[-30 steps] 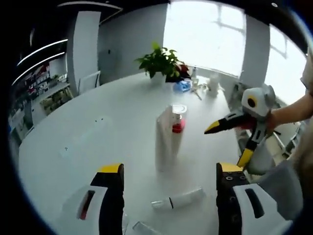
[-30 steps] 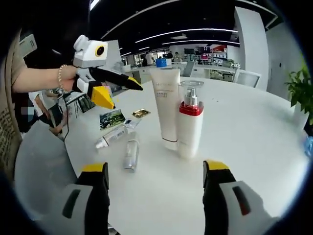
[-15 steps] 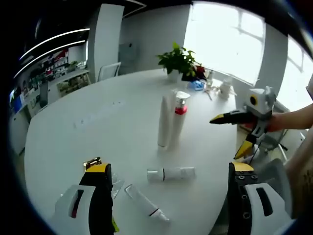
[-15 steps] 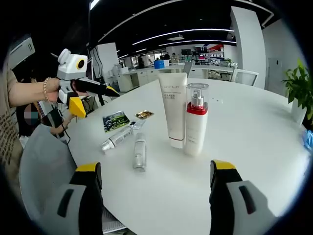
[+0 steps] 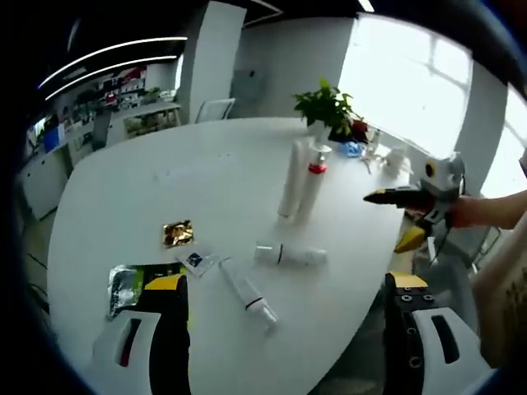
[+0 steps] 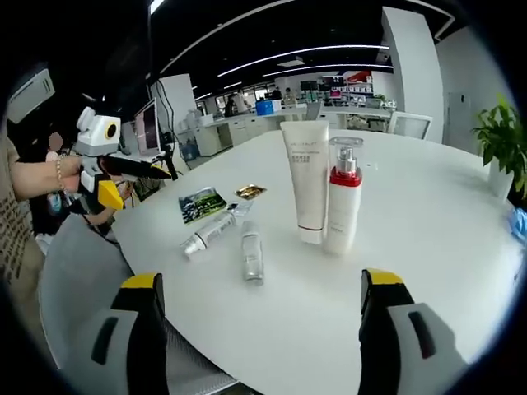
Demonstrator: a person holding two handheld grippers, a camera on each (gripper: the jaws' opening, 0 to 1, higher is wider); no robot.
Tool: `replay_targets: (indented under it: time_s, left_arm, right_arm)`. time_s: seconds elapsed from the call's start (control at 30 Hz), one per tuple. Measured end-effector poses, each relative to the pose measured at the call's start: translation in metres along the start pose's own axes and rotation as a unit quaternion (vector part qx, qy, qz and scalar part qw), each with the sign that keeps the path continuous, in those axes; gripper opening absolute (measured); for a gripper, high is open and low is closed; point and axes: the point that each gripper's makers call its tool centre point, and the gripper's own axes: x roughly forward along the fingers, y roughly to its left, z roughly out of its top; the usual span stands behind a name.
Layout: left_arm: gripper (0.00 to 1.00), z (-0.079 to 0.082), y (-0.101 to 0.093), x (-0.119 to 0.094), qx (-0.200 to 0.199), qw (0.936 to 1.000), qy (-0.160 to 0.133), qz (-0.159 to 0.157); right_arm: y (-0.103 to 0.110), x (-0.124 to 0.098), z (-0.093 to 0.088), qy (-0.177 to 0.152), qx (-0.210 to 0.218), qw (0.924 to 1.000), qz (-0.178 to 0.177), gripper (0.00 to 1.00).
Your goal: Arrange the skincare products in the storage area until every visible bottle or jar stands upright without overlapping.
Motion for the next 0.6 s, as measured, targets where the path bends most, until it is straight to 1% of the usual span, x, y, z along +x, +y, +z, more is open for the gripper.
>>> replay_targets:
  time_s: [0.17, 0.2, 0.3, 0.5, 0.6]
  left_arm:
    - [0.97, -0.018, 0.003, -0.019, -0.016, 0.9997, -0.001, 0.019]
    - [0.97, -0.019, 0.003, -0.021, -0.018, 0.9996, -0.002, 0.02]
    - [0.97, -0.031, 0.005, -0.032, -0.03, 0.9991, -0.005, 0.029]
    - [0.97, -0.055, 0.007, -0.046, -0.036, 0.9988, 0.001, 0.033]
    - [0.97, -0.063, 0.008, -0.051, -0.042, 0.9985, 0.002, 0.035]
  right_arm:
    - [0.011, 0.001, 0.0, -0.001, 0.003, 1.0, 0.002, 0.99]
    - [0.014, 0.001, 0.0, -0.002, 0.003, 1.0, 0.002, 0.99]
    - [0.02, 0.0, -0.002, -0.001, 0.005, 1.0, 0.0, 0.99]
    - [0.028, 0.0, -0.012, 0.0, 0.008, 0.9999, -0.009, 0.99]
    - [0.03, -0.001, -0.017, 0.003, 0.012, 0.9998, -0.014, 0.99]
